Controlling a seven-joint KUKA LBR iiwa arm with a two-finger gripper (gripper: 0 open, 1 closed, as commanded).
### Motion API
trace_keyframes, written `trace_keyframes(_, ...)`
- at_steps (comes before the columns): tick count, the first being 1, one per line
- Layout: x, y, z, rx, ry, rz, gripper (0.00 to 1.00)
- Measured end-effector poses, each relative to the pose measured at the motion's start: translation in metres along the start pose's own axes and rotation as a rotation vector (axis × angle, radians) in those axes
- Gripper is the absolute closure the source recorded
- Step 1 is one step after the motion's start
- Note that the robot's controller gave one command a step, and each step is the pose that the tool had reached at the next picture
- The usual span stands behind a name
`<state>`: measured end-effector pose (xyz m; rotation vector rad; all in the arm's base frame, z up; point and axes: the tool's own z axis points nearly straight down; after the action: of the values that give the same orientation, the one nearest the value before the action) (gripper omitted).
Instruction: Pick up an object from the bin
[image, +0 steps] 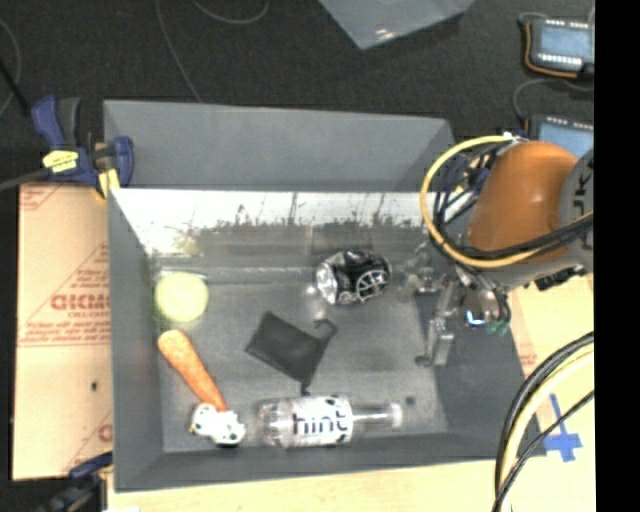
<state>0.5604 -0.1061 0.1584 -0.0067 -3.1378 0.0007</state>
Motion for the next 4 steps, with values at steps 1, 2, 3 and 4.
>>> trace_keyframes(1,-0.001,0.000,-0.005,0.001,-0.007,-0.002,0.00)
trace_keyframes(2,0.007,0.029,0.018,0.004,-0.010,-0.063,0.00)
trace_keyframes(3,0.007,0.066,0.040,0.002,-0.007,-0.178,0.00)
trace_keyframes(4,-0.014,0.085,0.073,0.003,-0.017,-0.117,0.00)
